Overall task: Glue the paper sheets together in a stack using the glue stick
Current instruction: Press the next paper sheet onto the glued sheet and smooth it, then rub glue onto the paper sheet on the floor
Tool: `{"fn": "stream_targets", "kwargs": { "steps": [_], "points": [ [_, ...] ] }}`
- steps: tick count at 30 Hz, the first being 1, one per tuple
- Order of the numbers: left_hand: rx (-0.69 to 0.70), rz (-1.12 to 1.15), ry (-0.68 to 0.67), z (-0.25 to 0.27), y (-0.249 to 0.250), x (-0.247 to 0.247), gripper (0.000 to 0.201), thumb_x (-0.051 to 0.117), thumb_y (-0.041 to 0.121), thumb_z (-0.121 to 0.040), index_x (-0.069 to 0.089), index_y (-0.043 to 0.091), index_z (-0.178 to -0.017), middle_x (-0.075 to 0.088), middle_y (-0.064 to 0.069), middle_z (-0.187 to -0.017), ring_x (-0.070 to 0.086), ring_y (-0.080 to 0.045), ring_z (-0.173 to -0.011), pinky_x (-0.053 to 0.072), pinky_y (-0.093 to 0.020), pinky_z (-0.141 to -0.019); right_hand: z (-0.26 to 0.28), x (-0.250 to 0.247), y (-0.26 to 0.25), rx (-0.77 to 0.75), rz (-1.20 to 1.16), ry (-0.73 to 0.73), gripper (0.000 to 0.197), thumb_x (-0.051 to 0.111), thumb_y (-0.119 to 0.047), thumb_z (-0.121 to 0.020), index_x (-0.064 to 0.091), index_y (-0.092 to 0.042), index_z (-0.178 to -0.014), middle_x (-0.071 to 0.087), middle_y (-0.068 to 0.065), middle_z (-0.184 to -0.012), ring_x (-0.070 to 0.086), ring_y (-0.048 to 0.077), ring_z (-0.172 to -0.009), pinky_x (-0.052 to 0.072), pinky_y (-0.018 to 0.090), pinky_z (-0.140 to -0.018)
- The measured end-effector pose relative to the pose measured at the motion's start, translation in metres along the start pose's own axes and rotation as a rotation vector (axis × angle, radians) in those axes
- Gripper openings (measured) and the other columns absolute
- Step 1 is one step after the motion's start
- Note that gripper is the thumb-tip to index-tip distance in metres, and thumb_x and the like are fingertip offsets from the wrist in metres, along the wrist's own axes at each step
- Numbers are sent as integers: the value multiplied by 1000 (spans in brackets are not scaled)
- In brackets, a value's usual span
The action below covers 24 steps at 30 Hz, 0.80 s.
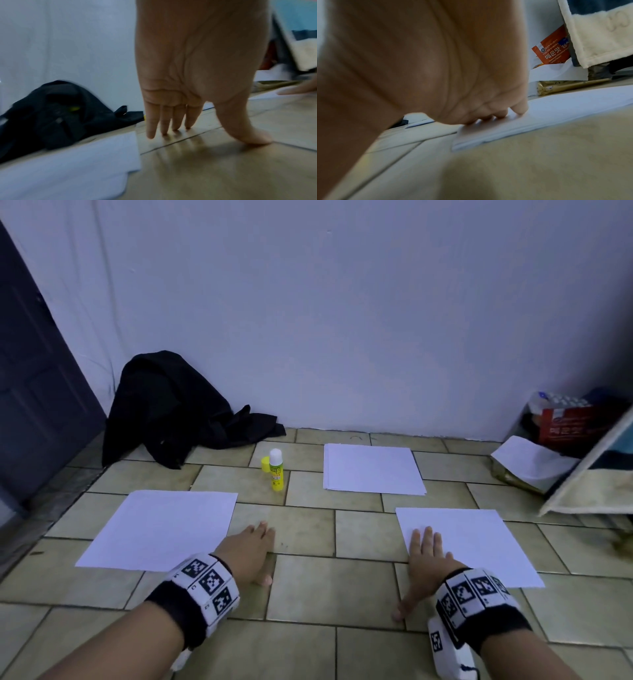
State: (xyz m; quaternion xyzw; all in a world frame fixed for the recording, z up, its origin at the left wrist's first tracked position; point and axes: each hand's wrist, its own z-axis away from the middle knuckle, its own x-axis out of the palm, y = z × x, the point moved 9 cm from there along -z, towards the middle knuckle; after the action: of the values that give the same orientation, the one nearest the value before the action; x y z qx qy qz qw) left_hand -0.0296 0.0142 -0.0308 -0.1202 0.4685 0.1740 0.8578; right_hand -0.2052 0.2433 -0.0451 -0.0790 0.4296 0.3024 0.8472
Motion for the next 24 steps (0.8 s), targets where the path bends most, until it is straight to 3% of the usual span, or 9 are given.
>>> {"fn": "stream_targets", "kwargs": {
  "steps": [3,5,7,9,11,14,20,22,24],
  "points": [
    [66,157,84,7,-16,-6,85,60,45,-90,11,20,-154,5,2,-162,14,-15,-147,23,-32,-116,0,0,-1,5,0,11,154,80,-63,-55,-28,2,-142,-29,23,-152,-21,38,-143,4,51,-119],
    [55,311,193,13,-37,-15,84,64,46,-87,17,24,-154,9,7,-161,10,-11,-147,19,-29,-117,0,1,-1,1,-3,16,154,80,-64,-55,-28,3,-142,-29,24,-152,-21,39,-143,4,51,-119],
    [-40,372,247,18,-65,-18,91,65,46,-87,11,19,-154,2,5,-161,-6,-13,-148,14,-32,-119,0,1,0,-5,-17,15,154,80,-63,-55,-28,3,-142,-29,24,-151,-21,39,-143,3,51,-119],
    [-213,330,172,20,-96,-8,102,64,52,-85,0,9,-153,-8,-4,-161,-14,-22,-147,12,-40,-119,0,1,1,-5,-26,15,154,80,-64,-55,-28,3,-142,-29,24,-151,-21,39,-143,3,51,-119],
    [-352,298,94,23,-119,6,105,64,56,-82,4,4,-151,4,-10,-159,-3,-31,-147,20,-43,-116,0,1,0,-1,-30,14,154,80,-63,-55,-28,3,-142,-29,25,-151,-21,39,-143,3,51,-119],
    [-356,275,68,23,-128,16,89,61,53,-85,18,6,-146,30,-6,-146,31,-26,-134,36,-35,-106,-1,2,-1,-1,-31,15,154,81,-62,-55,-29,3,-142,-30,25,-151,-22,39,-142,3,51,-118],
    [-330,251,68,27,-132,17,72,48,46,-96,16,12,-151,18,-4,-158,32,-21,-138,32,-29,-107,-5,4,1,-6,-36,19,155,81,-63,-55,-29,2,-142,-30,24,-151,-22,40,-142,2,52,-118],
    [-355,290,133,29,-140,11,56,47,36,-99,31,11,-146,37,-5,-150,42,-22,-131,36,-31,-105,-5,4,1,-11,-40,19,154,81,-63,-55,-29,2,-142,-30,24,-151,-23,39,-142,2,51,-118],
    [-398,313,253,33,-148,-4,39,44,28,-99,47,10,-134,57,-7,-128,56,-23,-111,45,-32,-91,-5,4,1,-15,-41,22,154,81,-62,-55,-29,1,-142,-31,24,-151,-23,39,-142,2,51,-118]
  ]
}}
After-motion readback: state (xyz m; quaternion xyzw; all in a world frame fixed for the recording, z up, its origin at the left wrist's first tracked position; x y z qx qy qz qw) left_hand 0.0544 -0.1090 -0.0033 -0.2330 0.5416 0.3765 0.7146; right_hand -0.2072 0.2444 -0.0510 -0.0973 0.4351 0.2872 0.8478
